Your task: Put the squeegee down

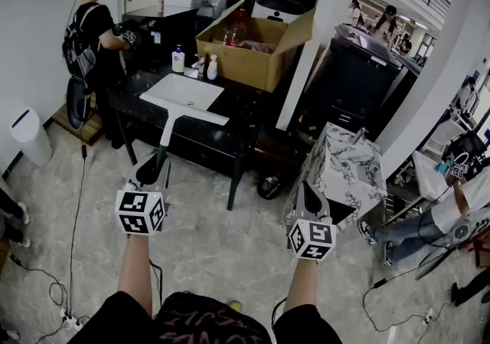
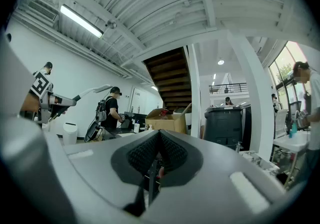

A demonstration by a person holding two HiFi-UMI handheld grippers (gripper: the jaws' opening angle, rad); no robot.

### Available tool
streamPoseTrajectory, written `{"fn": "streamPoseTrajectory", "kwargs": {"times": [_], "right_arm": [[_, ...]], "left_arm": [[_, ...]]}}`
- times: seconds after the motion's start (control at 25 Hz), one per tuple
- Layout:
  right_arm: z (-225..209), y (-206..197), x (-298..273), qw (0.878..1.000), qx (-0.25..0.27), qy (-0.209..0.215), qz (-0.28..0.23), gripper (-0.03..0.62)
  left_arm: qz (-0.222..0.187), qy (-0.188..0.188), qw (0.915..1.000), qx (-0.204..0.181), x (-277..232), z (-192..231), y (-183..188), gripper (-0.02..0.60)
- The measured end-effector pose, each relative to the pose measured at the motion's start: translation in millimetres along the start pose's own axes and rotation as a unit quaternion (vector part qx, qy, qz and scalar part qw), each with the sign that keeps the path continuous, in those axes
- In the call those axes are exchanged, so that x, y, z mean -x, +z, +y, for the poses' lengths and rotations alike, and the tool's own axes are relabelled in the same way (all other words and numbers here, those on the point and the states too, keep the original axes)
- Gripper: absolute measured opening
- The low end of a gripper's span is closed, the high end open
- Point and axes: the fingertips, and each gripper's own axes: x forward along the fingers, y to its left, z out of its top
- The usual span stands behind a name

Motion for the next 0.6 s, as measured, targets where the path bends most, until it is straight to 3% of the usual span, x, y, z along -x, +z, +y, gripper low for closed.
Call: {"fn": "streamPoseTrajectory", "kwargs": {"times": [0.6], "right_arm": [[5.0, 4.0, 4.6, 1.000, 0.006, 0.016, -0.009, 0.009]], "left_arm": [[0.003, -0.001, 1.0000, 0.004, 5.5, -3.7, -3.4, 0.101]]}}
